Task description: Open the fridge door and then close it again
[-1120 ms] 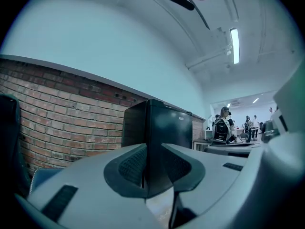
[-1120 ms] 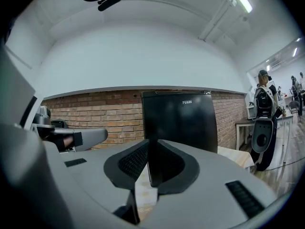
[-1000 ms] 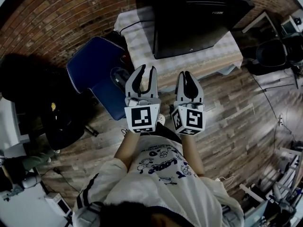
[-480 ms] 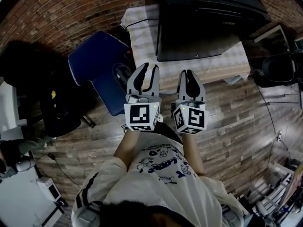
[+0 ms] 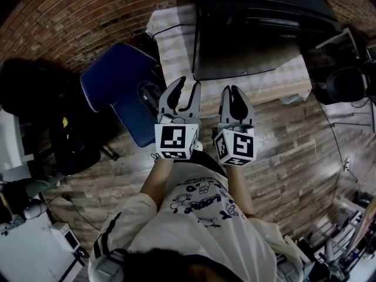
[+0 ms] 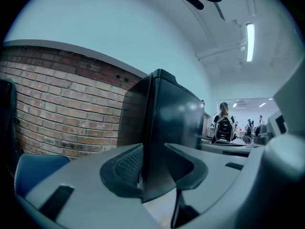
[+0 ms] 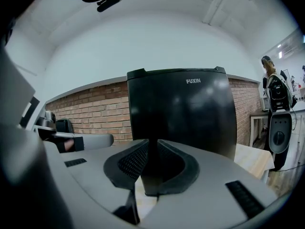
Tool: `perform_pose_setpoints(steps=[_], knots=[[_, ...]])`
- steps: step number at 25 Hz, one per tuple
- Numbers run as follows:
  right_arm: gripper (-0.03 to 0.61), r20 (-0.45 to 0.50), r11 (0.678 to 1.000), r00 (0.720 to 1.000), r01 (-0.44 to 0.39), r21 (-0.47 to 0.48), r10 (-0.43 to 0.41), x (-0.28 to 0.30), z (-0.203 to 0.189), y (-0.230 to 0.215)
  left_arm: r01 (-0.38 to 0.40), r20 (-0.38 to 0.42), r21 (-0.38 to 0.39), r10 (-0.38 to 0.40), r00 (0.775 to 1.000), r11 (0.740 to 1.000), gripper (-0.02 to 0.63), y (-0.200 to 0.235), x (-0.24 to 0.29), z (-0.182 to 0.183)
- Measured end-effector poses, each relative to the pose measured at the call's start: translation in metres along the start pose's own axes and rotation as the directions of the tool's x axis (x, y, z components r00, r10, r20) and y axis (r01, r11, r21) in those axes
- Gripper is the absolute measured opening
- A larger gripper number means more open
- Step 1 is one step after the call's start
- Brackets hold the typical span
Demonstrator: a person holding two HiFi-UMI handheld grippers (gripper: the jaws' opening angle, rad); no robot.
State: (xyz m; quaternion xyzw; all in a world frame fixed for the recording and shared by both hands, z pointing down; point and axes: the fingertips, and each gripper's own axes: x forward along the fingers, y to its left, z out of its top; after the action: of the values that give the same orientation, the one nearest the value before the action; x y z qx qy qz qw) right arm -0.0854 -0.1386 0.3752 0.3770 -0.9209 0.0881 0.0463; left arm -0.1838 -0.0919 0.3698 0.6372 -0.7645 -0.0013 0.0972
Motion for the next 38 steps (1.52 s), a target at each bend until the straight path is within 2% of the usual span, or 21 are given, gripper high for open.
perform_pose_setpoints(steps=[7,14,23,38], knots=[[0.067,-0.021,1.000,0.999,0.027,0.004,-0.027,0.029,-0.004,-0.006,0.059,-0.050,0.016,-0.058,0.997,0.998,0.160,0.010,0.031,-0.008],[0.067,-0.052,0.998,0.997,0.059,0.006,-0.059,0.046,-0.014,-0.009,0.123,-0.055,-0.001,-0.123,0.991,0.992,0.166,0.019,0.050,-0.011],[0.067,-0.083,0.995,0.992,0.096,0.006,-0.095,0.062,-0.025,-0.014,0.228,-0.075,0.006,-0.227,0.971,0.974,0.181,0.013,0.075,-0.016],[0.067,-0.121,0.994,0.987,0.108,0.006,-0.106,0.082,-0.038,-0.012,0.296,-0.095,0.019,-0.293,0.951,0.955,0.193,0.011,0.098,-0.024]])
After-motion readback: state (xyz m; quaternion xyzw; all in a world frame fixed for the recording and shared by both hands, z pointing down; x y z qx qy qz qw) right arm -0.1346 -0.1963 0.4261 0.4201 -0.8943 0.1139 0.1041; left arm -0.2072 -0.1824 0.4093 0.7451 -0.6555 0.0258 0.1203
